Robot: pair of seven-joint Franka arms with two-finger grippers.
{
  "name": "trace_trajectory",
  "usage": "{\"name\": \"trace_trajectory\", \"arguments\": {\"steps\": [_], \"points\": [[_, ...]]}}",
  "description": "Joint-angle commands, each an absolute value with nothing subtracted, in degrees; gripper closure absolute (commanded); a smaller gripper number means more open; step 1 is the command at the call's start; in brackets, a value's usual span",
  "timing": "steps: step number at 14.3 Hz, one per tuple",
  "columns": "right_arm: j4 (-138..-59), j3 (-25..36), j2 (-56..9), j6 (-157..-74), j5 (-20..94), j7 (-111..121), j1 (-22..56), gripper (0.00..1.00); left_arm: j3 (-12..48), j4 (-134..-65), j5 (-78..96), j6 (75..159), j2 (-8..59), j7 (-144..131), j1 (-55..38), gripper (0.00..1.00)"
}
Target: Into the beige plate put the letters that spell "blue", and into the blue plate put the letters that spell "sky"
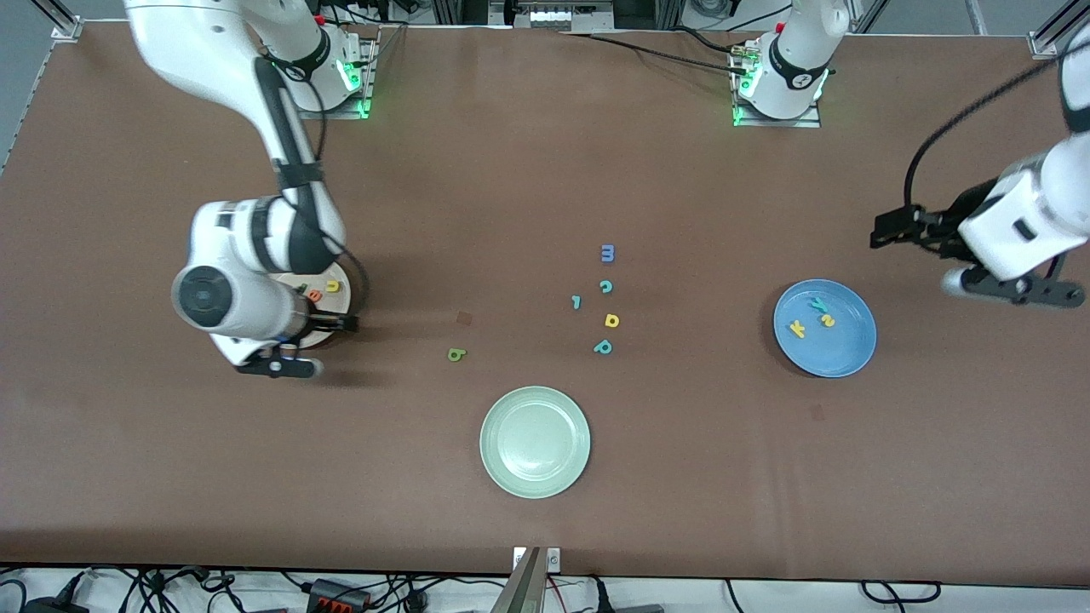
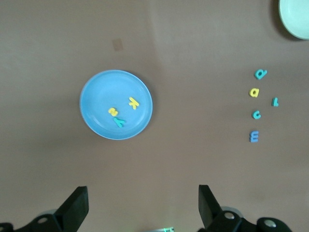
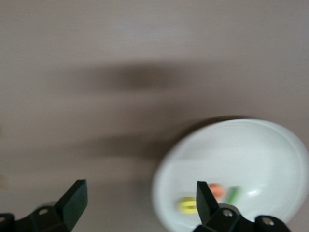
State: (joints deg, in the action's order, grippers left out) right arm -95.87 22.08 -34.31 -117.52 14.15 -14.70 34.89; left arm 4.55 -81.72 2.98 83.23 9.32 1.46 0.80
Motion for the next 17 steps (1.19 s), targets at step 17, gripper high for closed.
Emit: {"name": "trace_trajectory", "arguments": {"steps": [17], "points": [[-85.3, 16.2, -48.6, -133.3, 15.4, -42.5, 42.4, 0.05, 1.0, -86.7, 1.1, 84.6, 5.7, 1.9, 0.7, 0.00]]}}
